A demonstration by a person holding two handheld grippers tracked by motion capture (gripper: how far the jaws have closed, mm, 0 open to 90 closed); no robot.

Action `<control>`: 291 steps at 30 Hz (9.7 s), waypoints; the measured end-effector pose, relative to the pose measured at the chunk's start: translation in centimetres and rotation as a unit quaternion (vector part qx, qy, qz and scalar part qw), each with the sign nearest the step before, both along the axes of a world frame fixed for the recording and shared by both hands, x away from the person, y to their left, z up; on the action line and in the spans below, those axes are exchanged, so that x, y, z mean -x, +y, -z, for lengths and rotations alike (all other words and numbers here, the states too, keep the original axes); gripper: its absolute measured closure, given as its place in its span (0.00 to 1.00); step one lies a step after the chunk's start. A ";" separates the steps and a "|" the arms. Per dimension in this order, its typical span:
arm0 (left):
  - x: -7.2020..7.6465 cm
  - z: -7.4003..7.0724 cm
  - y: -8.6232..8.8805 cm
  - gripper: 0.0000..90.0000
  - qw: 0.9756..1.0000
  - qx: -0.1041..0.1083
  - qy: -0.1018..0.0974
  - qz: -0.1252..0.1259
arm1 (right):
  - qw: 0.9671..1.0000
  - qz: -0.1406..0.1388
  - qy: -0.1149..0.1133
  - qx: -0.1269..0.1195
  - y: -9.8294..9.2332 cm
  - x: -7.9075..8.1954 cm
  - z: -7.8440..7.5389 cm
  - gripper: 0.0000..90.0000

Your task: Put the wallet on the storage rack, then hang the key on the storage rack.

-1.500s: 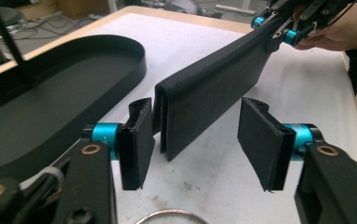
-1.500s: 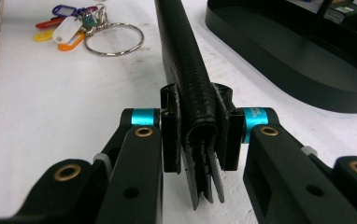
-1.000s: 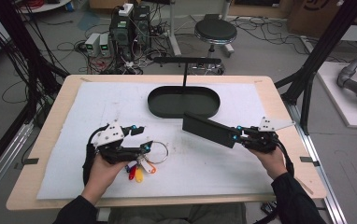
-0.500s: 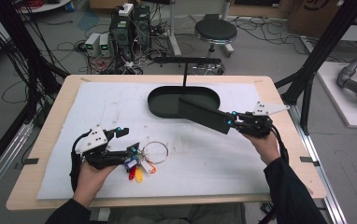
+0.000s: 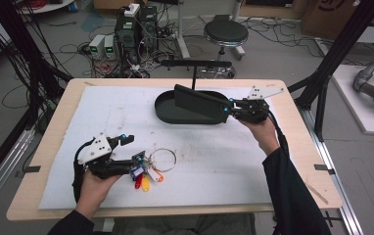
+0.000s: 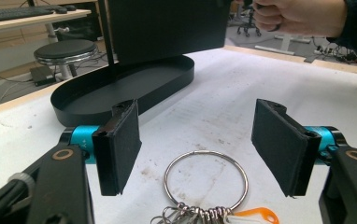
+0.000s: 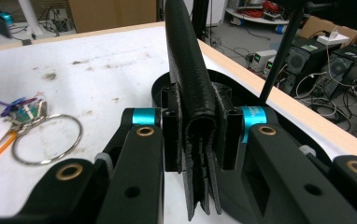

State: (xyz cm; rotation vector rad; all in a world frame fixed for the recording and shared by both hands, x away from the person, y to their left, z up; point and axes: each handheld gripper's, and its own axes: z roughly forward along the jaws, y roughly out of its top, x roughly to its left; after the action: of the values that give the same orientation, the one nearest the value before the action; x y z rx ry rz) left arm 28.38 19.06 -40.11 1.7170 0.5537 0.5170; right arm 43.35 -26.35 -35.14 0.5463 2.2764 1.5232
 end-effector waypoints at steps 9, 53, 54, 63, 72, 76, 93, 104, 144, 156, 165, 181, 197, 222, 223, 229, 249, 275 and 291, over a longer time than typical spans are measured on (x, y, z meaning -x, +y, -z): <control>0.3 0.0 0.1 0.36 1.000 -0.002 -0.004 0.001 | 1.000 0.010 0.004 0.017 2.0 -2.5 0.7 0.86; 0.5 0.5 0.4 0.36 1.000 -0.002 -0.002 0.002 | 0.993 0.100 0.031 0.061 3.2 -7.7 4.9 0.64; 0.5 0.4 0.4 0.36 1.000 -0.003 -0.002 0.001 | 0.991 0.111 0.031 0.062 3.1 -7.6 4.6 0.58; -0.2 0.4 0.2 0.34 1.000 -0.015 0.001 -0.003 | 0.991 0.113 0.059 0.045 0.1 -4.7 1.6 0.40; -1.4 0.6 0.2 0.32 0.999 -0.028 0.016 -0.032 | 0.993 0.119 0.015 -0.006 -4.1 1.6 -0.1 0.36; -1.9 0.7 0.2 0.30 0.999 -0.030 0.018 -0.031 | 0.991 0.131 0.004 -0.035 -5.9 4.3 -0.2 0.35; -3.3 1.5 0.7 0.30 0.998 -0.024 0.020 -0.050 | 0.986 0.161 0.002 -0.050 -10.0 9.3 3.5 0.31; -3.4 1.8 0.4 0.30 0.999 -0.021 0.003 -0.046 | 0.984 0.176 0.003 -0.041 -10.6 9.7 4.9 0.27; -7.0 1.2 -3.6 0.49 0.988 -0.086 0.122 -0.027 | 0.983 0.182 0.005 -0.024 -10.1 9.2 5.9 0.26; -8.4 3.5 -6.1 0.72 0.966 -0.197 0.166 -0.016 | 0.983 0.181 0.007 -0.017 -9.9 9.1 6.0 0.27; -7.9 4.3 -6.6 0.85 0.961 -0.220 0.164 -0.017 | 0.983 0.182 0.005 -0.018 -10.0 9.2 6.0 0.28; -5.9 0.4 -5.8 0.96 0.988 -0.134 0.068 -0.029 | 0.982 0.188 -0.006 -0.027 -10.4 9.2 5.7 0.29; -5.0 0.5 -7.2 0.91 0.985 -0.165 0.048 0.000 | 0.982 0.188 -0.008 -0.027 -10.3 9.2 5.7 0.29; -4.3 -3.2 -7.4 0.96 0.992 -0.127 0.001 0.002 | 0.980 0.196 -0.005 -0.031 -10.6 9.0 5.7 0.29; -4.3 -3.4 -7.5 0.96 0.992 -0.126 -0.002 0.003 | 0.980 0.196 -0.005 -0.032 -10.6 9.0 5.7 0.29; -4.5 -4.9 -7.8 0.96 0.993 -0.112 -0.022 0.005 | 0.980 0.197 -0.005 -0.033 -10.6 8.9 5.8 0.29; -8.2 -10.0 -7.7 0.96 0.998 -0.048 -0.045 0.010 | 0.979 0.200 -0.003 -0.038 -10.7 8.8 5.8 0.29; -16.5 -10.3 -7.5 0.96 0.999 0.023 -0.027 -0.036 | 0.978 0.202 0.000 -0.043 -10.9 8.6 5.9 0.29; -20.0 -7.3 -7.2 0.96 0.996 0.056 0.006 -0.075 | 0.978 0.202 0.000 -0.046 -11.0 8.5 5.9 0.29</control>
State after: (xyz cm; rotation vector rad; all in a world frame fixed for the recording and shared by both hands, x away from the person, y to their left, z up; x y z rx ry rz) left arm 48.41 11.88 -32.83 1.5804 0.7101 0.5714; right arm 34.86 -37.31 -41.07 0.9658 1.9450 1.4214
